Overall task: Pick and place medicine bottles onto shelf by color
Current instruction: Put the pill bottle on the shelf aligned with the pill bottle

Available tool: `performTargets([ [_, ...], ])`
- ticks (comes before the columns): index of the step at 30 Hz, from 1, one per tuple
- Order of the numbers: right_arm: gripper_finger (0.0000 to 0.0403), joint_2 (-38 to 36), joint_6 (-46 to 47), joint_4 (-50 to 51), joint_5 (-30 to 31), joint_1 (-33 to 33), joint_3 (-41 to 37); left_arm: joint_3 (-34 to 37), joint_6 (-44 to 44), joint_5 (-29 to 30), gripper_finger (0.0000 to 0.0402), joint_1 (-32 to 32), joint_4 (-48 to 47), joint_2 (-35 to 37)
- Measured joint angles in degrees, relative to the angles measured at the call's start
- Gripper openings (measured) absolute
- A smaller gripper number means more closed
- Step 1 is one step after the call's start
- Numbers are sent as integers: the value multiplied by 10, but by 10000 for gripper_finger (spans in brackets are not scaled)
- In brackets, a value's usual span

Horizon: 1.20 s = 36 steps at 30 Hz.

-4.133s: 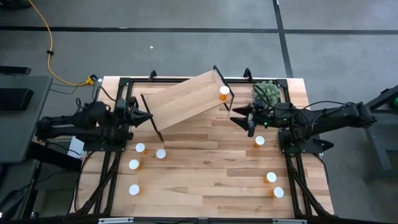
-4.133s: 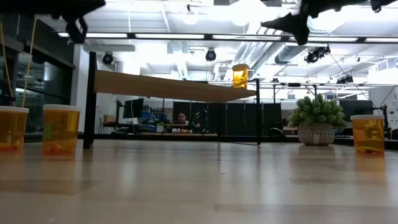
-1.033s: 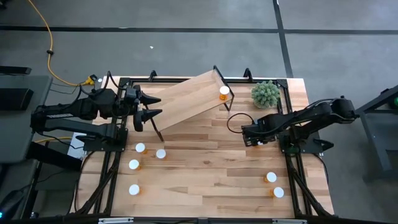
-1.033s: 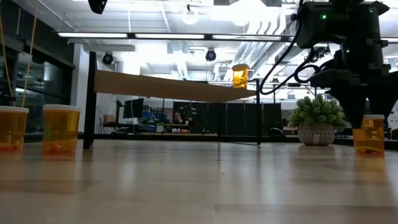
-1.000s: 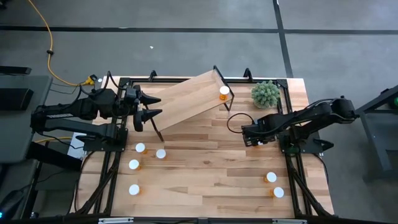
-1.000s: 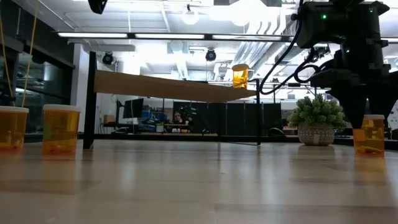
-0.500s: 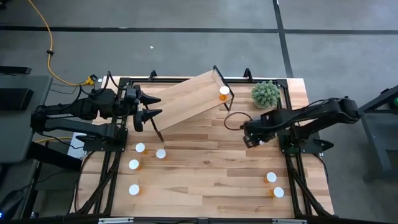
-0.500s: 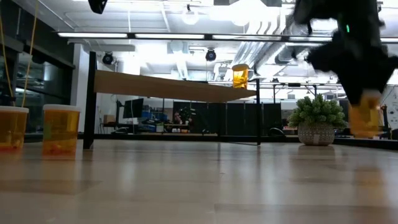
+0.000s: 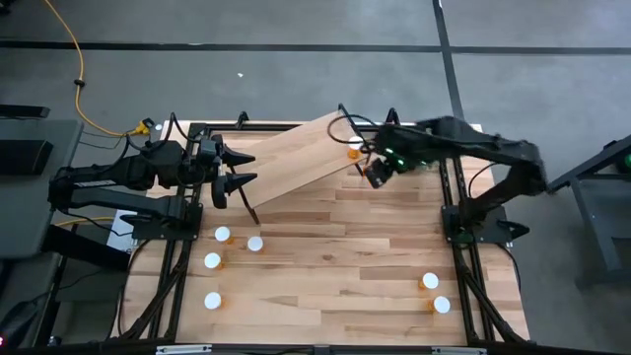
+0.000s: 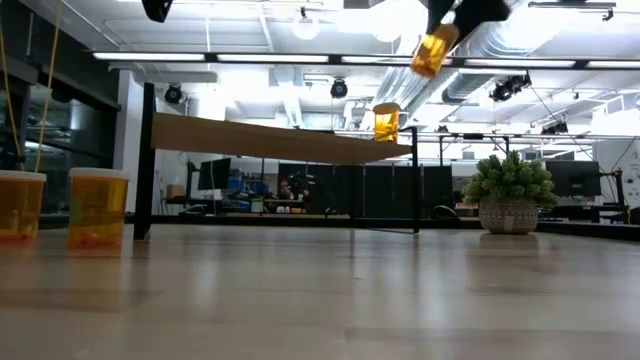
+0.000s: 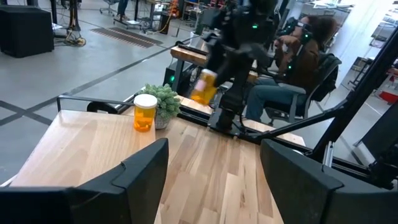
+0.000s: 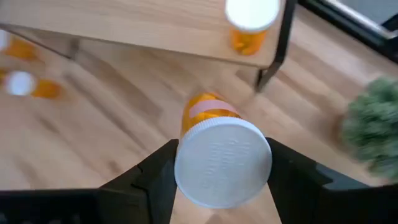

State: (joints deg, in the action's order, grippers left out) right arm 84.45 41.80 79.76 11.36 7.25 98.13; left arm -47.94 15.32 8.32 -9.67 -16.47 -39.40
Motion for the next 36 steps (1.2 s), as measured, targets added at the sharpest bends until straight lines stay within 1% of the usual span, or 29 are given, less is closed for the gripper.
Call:
performTargets([
  [3, 198, 65, -41, 47, -5, 22, 52, 0, 0, 0, 246, 0, 0, 0],
  [6, 198, 121, -79, 74, -6, 40, 93, 0, 0, 0, 246, 0, 0, 0],
  [9, 198, 164, -108, 78, -6, 56, 122, 0, -4, 0, 246, 0, 0, 0],
  [12, 198, 191, -123, 79, -6, 69, 137, 0, -5, 0, 246, 0, 0, 0],
  [25, 199, 202, -136, 78, 4, 110, 136, 0, -5, 0, 246, 0, 0, 0],
  [30, 199, 202, -138, 54, 4, 114, 136, 0, -5, 0, 246, 0, 0, 0],
  [36, 199, 207, -138, 51, 6, 117, 135, 0, -5, 0, 246, 0, 0, 0],
])
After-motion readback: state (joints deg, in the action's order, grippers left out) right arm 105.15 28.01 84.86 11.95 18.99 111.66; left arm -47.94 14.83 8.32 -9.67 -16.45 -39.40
